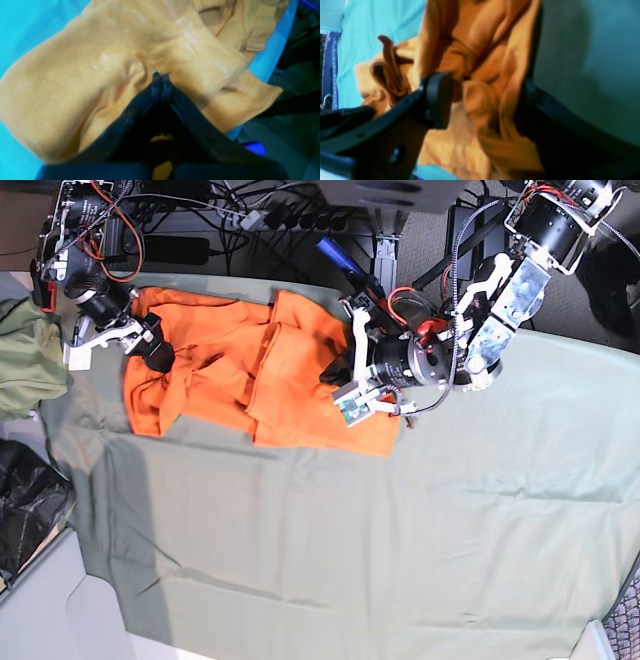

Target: Fold the T-shirt properly

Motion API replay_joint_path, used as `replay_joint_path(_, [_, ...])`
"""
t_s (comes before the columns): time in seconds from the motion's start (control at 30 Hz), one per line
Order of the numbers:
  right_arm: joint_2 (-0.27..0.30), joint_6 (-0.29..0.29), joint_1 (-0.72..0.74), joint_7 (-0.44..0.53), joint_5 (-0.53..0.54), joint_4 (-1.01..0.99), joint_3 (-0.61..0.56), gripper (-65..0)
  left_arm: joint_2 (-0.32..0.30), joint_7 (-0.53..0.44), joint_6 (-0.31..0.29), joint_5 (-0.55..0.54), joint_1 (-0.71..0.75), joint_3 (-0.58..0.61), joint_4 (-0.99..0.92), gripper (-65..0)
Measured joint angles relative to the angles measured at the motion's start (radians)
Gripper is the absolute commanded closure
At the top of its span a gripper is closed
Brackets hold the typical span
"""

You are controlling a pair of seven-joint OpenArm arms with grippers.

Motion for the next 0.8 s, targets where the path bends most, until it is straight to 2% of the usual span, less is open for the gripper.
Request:
replay_joint_path(0.4, [-0.018, 0.0, 0.032, -0.019, 0.02, 0.0, -0.006, -36.9, 0.0, 0.0, 0.0, 0.0, 0.014, 0.0, 0.0, 0.0])
replay_joint_path(0.73, [-0.037, 0.0, 0.076, 0.004, 0.003, 0.0, -0.087, -36.8, 0.0, 0.0, 0.0, 0.0, 0.014, 0.0, 0.0, 0.0])
replay_joint_path(0.8, [-0.037, 0.0, 0.076, 0.009, 0.003, 0.0, -0.089, -34.3, 0.0, 0.0, 0.0, 0.0, 0.014, 0.0, 0.0, 0.0])
